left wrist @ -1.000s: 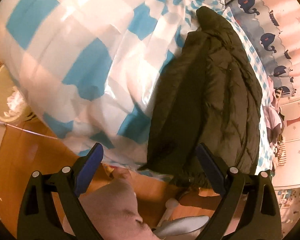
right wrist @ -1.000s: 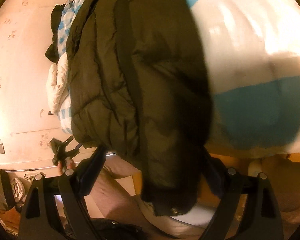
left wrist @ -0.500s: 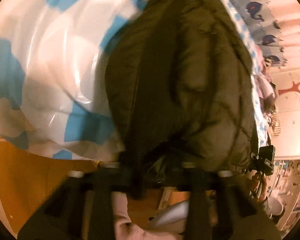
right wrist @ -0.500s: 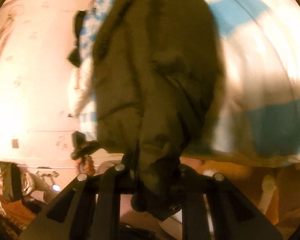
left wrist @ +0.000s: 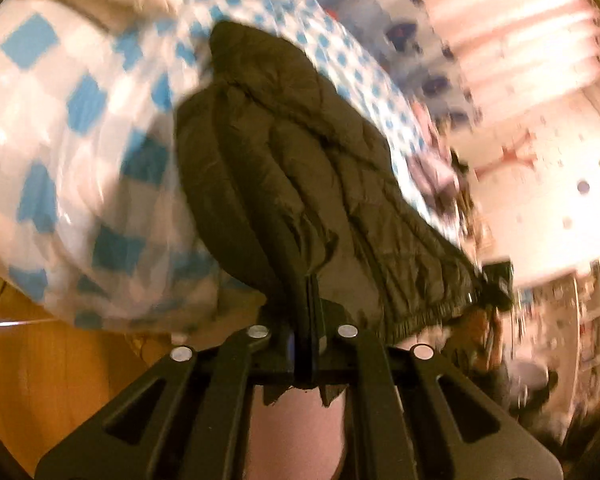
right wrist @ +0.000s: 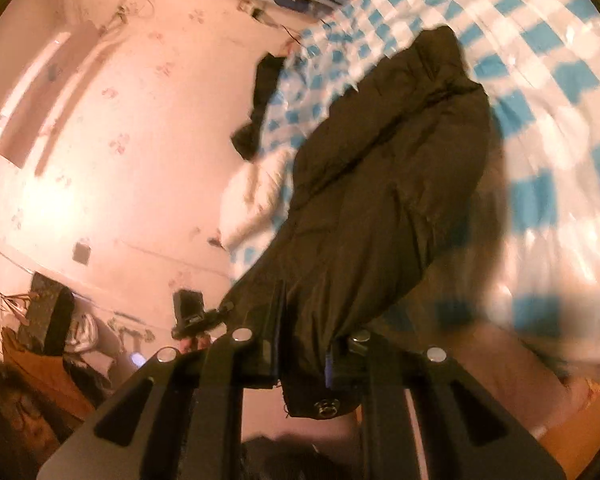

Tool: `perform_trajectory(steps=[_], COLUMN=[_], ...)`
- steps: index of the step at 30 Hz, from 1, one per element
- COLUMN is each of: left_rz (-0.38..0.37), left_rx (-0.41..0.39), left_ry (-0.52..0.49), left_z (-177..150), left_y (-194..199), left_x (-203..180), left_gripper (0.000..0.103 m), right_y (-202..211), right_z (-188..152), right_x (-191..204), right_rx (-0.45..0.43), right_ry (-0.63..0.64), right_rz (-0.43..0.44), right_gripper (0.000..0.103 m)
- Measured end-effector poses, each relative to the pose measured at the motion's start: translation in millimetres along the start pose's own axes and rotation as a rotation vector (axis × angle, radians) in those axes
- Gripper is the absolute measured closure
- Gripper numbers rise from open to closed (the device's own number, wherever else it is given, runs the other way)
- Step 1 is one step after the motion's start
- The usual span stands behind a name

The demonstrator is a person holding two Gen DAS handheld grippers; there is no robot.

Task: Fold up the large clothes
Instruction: 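Hold the jacket hanging from both grippers and shake it straight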

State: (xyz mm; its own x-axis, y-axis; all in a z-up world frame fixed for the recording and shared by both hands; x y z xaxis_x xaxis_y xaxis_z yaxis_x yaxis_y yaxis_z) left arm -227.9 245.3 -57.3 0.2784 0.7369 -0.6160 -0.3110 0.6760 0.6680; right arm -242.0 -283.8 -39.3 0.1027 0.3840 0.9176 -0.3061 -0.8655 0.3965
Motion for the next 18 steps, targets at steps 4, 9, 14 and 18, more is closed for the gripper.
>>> perform_trajectory(steps=[4, 9, 14, 18], left_rz=[-0.062, -0.044, -0.037, -0.068], left_rx=[0.069, 0.054, 0.009, -0.006], left_ry=[0.042, 0.148, 0.253, 0.274], left_z=[-31, -61, -77, -83], left_y=[-21, -37, -44, -55], left_x=[31, 76, 109, 112], left_gripper=[0.079, 0.029, 0.017, 0.015], right_y=[-8, -5, -7, -11], right_z=[-17, -21, -21, -23], right_x=[-58, -100, -123, -129], right_rx=[0.082, 0.077, 0.077, 0.099], right_ry=[-0.110, -0.196, -0.222, -0.242], right_rz=[-0.069, -0.059, -0.105, -0.070], right_gripper=[0.054, 0.040, 0.037, 0.036])
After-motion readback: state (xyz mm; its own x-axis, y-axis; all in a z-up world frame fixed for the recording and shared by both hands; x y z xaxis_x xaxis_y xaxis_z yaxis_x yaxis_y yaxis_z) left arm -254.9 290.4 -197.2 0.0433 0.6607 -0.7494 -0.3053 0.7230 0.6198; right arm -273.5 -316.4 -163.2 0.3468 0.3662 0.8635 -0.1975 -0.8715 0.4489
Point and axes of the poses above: each gripper's, at about its wrist camera, not at the fingertips, and y roughly against the way its jaws point, x to its left, z to its top, the point moved 9 cm from there along -y, roughly the way its jaws point, and after that the axes turned 14 degrees about -y, right-handed, at the moved point
